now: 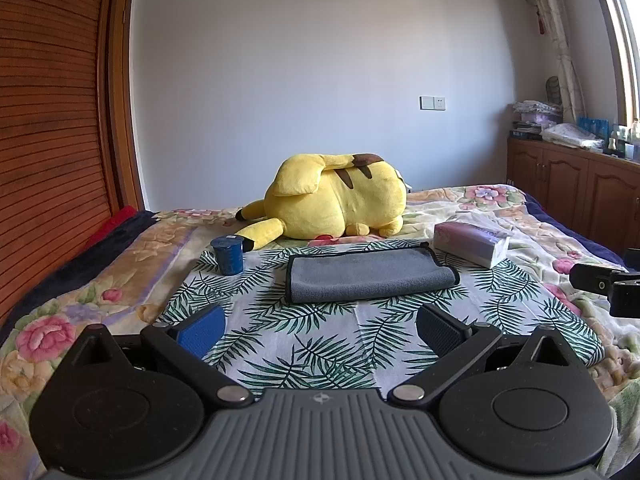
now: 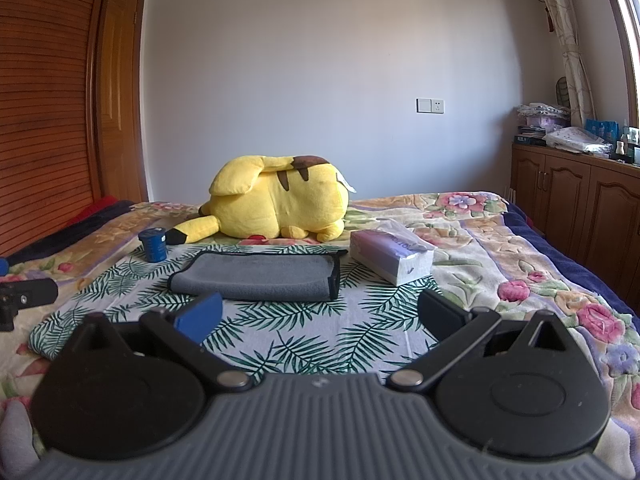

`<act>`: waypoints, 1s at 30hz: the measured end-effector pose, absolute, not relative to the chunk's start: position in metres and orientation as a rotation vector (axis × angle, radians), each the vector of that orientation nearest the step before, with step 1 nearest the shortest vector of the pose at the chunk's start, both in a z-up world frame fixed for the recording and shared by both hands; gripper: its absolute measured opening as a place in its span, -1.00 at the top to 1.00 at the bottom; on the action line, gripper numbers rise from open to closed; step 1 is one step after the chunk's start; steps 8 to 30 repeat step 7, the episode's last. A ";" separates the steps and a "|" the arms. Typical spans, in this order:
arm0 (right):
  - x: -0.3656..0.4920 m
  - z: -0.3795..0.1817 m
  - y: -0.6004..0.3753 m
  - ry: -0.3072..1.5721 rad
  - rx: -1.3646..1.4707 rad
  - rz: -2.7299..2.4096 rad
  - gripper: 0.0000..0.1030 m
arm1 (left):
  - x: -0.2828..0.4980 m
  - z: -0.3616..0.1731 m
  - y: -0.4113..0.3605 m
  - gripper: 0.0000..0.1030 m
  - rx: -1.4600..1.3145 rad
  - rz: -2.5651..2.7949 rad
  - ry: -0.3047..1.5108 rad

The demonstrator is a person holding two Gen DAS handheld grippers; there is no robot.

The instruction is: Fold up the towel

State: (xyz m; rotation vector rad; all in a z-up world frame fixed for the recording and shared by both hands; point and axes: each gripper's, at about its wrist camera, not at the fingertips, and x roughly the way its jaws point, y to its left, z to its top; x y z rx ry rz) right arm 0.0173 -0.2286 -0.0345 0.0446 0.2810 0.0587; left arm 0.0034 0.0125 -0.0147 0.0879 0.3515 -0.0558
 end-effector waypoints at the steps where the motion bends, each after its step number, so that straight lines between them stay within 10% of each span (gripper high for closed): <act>1: 0.018 -0.035 -0.228 0.282 0.044 0.059 -1.00 | 0.003 -0.015 0.013 -1.00 0.088 -0.056 0.352; 30: 0.018 -0.035 -0.228 0.281 0.044 0.059 -1.00 | 0.003 -0.015 0.012 -1.00 0.088 -0.056 0.352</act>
